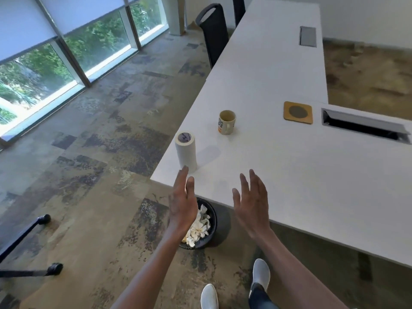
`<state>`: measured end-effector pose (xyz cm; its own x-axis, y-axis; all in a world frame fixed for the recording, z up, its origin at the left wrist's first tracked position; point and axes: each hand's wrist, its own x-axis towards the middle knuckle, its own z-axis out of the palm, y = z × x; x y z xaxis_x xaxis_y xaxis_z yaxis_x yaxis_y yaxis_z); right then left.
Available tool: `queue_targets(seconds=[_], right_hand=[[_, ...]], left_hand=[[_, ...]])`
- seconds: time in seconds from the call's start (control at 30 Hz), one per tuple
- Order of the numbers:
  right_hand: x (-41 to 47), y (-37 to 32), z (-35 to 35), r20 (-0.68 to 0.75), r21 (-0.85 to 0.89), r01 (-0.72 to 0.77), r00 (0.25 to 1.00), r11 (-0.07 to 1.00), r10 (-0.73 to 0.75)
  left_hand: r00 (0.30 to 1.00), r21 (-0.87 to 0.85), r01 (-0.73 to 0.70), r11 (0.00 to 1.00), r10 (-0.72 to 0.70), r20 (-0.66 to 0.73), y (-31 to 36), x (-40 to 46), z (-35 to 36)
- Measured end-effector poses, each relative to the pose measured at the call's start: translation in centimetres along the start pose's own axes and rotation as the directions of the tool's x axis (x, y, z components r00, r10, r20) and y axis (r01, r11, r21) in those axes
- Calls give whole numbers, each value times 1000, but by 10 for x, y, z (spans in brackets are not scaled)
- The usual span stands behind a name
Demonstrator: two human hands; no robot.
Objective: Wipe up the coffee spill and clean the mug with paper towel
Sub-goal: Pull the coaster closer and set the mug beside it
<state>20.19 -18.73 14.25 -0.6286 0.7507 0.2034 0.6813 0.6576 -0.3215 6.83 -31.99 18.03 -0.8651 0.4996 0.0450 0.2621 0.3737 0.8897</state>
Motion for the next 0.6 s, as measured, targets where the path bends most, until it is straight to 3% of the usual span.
queue_targets(seconds=[0.3, 0.6], right_hand=[[42, 82, -30, -85, -80, -136, 988, 987, 129], [106, 184, -67, -139, -84, -237, 965, 968, 224]], left_hand=[[940, 125, -303, 945, 275, 202, 34, 33, 85], [893, 162, -419, 893, 373, 252, 102, 77, 179]])
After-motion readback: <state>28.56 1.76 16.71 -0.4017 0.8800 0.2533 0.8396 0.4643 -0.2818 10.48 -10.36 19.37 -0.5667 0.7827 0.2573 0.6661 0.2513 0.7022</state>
